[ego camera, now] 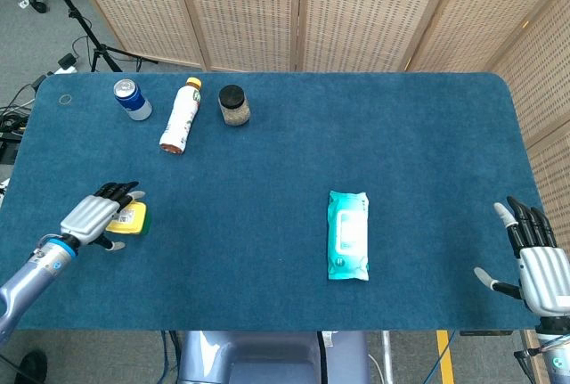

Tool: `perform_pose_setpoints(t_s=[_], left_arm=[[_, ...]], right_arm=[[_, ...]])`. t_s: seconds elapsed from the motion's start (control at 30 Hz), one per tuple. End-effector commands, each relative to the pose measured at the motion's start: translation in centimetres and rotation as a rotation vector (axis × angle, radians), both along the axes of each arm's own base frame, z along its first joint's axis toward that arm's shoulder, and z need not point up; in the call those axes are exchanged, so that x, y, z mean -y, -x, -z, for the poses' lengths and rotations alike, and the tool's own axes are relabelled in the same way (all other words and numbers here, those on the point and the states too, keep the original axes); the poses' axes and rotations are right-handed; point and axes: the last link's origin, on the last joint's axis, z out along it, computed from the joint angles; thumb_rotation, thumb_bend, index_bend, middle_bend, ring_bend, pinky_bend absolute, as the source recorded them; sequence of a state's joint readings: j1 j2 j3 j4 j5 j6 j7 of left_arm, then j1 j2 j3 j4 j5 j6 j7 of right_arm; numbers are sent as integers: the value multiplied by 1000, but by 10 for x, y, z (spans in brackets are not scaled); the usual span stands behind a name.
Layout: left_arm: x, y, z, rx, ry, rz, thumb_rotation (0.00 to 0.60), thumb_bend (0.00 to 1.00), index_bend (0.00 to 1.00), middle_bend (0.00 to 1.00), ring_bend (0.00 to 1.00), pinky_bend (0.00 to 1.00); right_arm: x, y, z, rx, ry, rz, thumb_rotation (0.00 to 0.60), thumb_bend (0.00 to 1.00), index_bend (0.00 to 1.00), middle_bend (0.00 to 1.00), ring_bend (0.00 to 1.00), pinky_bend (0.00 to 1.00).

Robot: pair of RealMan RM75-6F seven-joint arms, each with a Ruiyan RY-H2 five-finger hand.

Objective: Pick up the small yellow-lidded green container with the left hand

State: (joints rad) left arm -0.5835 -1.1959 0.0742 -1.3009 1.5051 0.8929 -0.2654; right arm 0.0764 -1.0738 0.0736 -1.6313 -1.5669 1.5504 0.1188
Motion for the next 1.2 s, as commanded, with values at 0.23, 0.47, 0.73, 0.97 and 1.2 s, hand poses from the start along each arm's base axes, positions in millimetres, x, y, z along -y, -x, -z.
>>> perform_pose_setpoints(t_s=[0.23,0.47,0.73,0.97,1.2], left_arm=[[10,-25,-19,-119,-90,16,600,103,0,0,0,0],[6,-46,4,-169,-58,-4,600,110,0,0,0,0],[3,-56,20,-226,-57,-55,600,114,0,0,0,0],[0,-58,30,-230,-71,-65,600,65,245,167,151,48],[-6,-59,29,-258,-137,-47,600,141,422,409,350,169]], right_arm=[[-1,-1,-1,7,-2,-7,600,0,0,0,0,0],[-1,-1,-1,4,-4,-9,600,0,0,0,0,0],[0,-1,-2,2,12,-12,600,0,0,0,0,0],[1,1,-4,5,23,-6,600,0,0,0,0,0],[2,1,-3,5,28,-5,600,0,0,0,0,0]])
